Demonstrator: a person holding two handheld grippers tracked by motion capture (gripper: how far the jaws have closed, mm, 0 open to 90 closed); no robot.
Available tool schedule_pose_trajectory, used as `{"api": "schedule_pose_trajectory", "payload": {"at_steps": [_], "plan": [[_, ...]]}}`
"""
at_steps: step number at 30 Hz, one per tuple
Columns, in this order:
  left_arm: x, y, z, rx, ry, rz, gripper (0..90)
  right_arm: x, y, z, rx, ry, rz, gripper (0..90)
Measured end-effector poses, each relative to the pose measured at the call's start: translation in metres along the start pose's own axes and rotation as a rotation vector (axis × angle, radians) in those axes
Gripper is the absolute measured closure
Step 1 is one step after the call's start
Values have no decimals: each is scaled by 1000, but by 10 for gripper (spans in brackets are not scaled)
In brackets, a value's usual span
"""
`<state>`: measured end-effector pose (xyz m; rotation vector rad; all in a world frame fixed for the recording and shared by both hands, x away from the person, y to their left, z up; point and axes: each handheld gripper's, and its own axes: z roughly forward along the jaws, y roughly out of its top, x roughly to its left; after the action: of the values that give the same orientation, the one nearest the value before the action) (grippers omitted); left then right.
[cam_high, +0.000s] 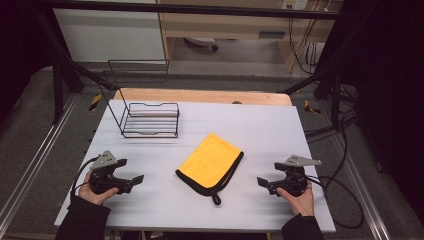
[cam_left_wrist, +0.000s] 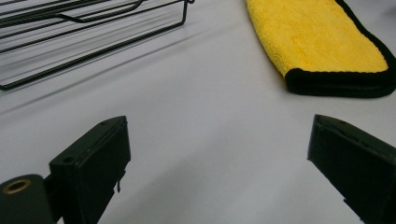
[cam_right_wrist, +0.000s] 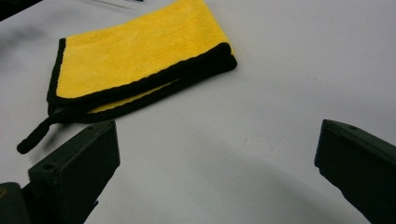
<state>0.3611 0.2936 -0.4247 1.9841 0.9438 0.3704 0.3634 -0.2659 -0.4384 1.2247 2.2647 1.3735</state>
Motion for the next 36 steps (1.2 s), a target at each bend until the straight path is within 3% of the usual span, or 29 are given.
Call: {"api": "schedule_pose_trajectory", "payload": {"at_steps": [26, 36], "plan": [[-15, 2, 11, 27, -17, 35, 61, 2, -2, 2, 19, -9, -7, 7], [-15, 0, 14, 38, -14, 32, 65, 2, -2, 2, 23, -14, -14, 6]]}}
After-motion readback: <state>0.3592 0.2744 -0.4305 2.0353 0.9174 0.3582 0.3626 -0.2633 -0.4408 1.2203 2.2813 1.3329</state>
